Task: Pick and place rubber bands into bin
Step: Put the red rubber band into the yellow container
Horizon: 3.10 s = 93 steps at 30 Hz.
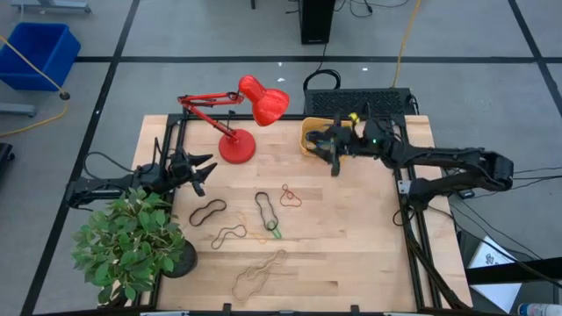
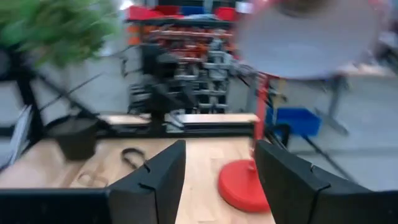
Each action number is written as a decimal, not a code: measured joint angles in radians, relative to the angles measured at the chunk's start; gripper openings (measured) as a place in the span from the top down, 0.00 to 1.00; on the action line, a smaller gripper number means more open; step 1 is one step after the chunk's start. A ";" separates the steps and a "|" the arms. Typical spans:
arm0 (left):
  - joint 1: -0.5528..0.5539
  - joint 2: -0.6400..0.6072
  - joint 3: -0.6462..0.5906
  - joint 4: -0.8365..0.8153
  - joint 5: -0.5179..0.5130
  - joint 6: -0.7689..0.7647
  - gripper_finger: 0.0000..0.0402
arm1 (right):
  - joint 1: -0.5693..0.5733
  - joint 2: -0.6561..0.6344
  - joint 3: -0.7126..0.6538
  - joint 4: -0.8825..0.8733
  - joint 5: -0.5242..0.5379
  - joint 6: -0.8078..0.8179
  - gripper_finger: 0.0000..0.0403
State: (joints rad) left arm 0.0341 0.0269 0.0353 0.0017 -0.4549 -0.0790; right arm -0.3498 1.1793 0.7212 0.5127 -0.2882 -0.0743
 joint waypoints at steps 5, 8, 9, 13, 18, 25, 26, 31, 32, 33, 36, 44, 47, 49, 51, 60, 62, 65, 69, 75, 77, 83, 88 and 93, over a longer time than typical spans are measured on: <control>0.000 0.000 0.000 0.000 0.000 0.006 0.57 | 0.124 0.002 0.000 -0.053 0.132 -0.174 0.55; 0.000 0.000 0.000 0.000 0.000 0.006 0.57 | 0.170 0.023 0.000 -0.103 0.235 -0.170 0.55; 0.000 0.000 0.000 0.000 0.000 0.006 0.57 | 0.182 0.035 0.000 -0.117 0.254 -0.166 0.55; 0.000 0.000 0.000 0.001 0.000 0.006 0.57 | 0.215 0.125 0.000 -0.135 0.292 -0.123 0.55; 0.000 0.000 0.000 0.001 0.000 0.006 0.57 | 0.234 0.266 0.000 -0.121 0.293 -0.061 0.55; 0.000 0.000 0.000 0.000 0.000 0.005 0.57 | 0.247 0.460 0.000 -0.093 0.291 0.000 0.55; 0.000 0.000 0.000 0.000 0.000 0.005 0.57 | 0.247 0.486 0.000 -0.078 0.290 0.015 0.55; 0.000 0.000 0.000 0.000 0.000 0.005 0.57 | 0.247 0.586 0.000 0.000 0.287 0.090 0.55; 0.000 0.000 0.000 0.000 0.000 0.004 0.57 | 0.247 0.601 0.000 0.006 0.286 0.103 0.55; 0.000 0.000 0.000 -0.001 0.000 0.004 0.57 | 0.247 0.616 0.000 0.020 0.286 0.114 0.55; 0.000 0.000 0.000 -0.002 0.000 0.004 0.57 | 0.248 0.652 0.000 0.051 0.280 0.132 0.55; 0.000 0.000 0.000 -0.003 0.000 0.004 0.57 | 0.274 0.704 0.002 0.061 0.265 0.094 0.55; 0.000 0.000 0.000 -0.004 0.000 0.004 0.57 | 0.288 0.727 0.003 0.067 0.272 0.076 0.57; 0.000 0.000 0.000 -0.004 0.000 0.005 0.57 | 0.291 0.737 0.004 0.068 0.275 0.073 0.60; 0.000 0.000 0.000 -0.004 0.000 0.005 0.57 | 0.292 0.740 0.004 0.066 0.273 0.069 0.64; 0.000 0.000 0.000 -0.005 0.000 0.004 0.57 | 0.293 0.744 0.003 0.054 0.262 0.074 0.93; 0.000 0.000 0.000 -0.005 0.000 0.004 0.57 | 0.293 0.744 0.002 0.061 0.262 0.101 0.98; 0.000 0.000 0.000 -0.005 0.000 0.004 0.57 | 0.291 0.742 0.001 0.104 0.262 0.144 0.99; 0.000 0.000 0.000 -0.005 0.000 0.004 0.57 | 0.291 0.688 -0.006 0.113 0.252 0.153 0.99; 0.000 0.000 0.000 -0.005 0.000 0.004 0.57 | 0.280 0.486 -0.002 0.123 0.291 0.081 1.00; 0.000 0.000 0.000 -0.005 0.000 0.004 0.57 | 0.272 0.404 -0.002 0.119 0.339 0.034 1.00; 0.000 0.000 0.000 -0.005 0.000 0.004 0.57 | 0.250 0.148 -0.002 0.119 0.474 -0.137 1.00; 0.000 0.000 0.000 -0.005 0.000 0.004 0.57 | 0.232 -0.021 -0.001 0.123 0.575 -0.258 1.00; 0.000 0.000 0.000 -0.005 0.000 0.004 0.57 | 0.212 -0.104 -0.001 0.120 0.683 -0.341 1.00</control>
State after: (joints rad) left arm 0.0341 0.0272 0.0353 -0.0036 -0.4553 -0.0746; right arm -0.1373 1.0757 0.7200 0.6331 0.3949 -0.4148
